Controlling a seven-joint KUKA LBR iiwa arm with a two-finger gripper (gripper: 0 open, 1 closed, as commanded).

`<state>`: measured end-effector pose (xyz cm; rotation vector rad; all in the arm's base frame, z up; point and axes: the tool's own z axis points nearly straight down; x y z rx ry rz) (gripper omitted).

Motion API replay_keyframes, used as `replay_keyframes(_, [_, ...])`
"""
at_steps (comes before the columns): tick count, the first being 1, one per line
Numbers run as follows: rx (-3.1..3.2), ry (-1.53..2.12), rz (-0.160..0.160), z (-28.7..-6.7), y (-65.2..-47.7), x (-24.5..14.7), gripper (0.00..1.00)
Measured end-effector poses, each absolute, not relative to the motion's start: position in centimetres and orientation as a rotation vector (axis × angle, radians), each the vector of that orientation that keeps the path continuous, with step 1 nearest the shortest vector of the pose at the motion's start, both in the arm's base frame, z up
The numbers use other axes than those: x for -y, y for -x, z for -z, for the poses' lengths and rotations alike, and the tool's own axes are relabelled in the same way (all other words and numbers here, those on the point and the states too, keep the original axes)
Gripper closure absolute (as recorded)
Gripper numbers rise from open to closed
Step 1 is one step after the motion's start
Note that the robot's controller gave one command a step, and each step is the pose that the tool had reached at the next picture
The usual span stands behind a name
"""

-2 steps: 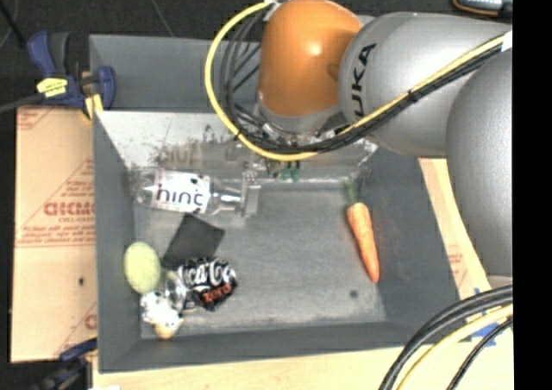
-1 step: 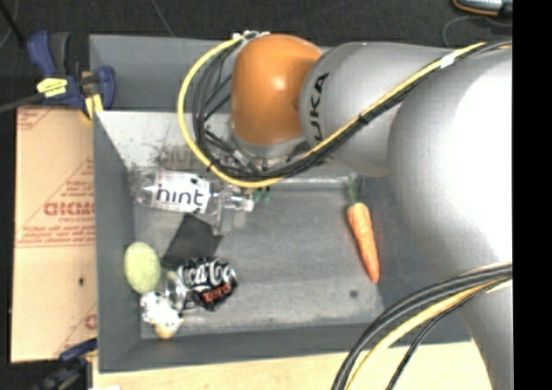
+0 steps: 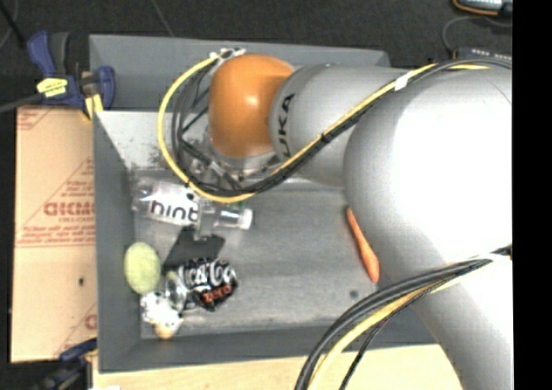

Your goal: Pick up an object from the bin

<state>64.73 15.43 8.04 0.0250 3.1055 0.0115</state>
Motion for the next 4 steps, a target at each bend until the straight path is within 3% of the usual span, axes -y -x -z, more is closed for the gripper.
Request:
replay_keyframes(1, [-3.126, 0.234, -0.003, -12.0, -59.8, -16.8, 0.0])
replay_keyframes(2, [-3.102, -0.115, -0.018, -8.9, -63.5, -18.8, 0.0])
replay_keyframes(3, [-3.053, 0.682, -0.002, -7.2, -57.0, -15.0, 1.0])
replay_keyframes(4, [-3.054, 0.681, -0.002, -7.2, -57.1, -15.0, 1.0])
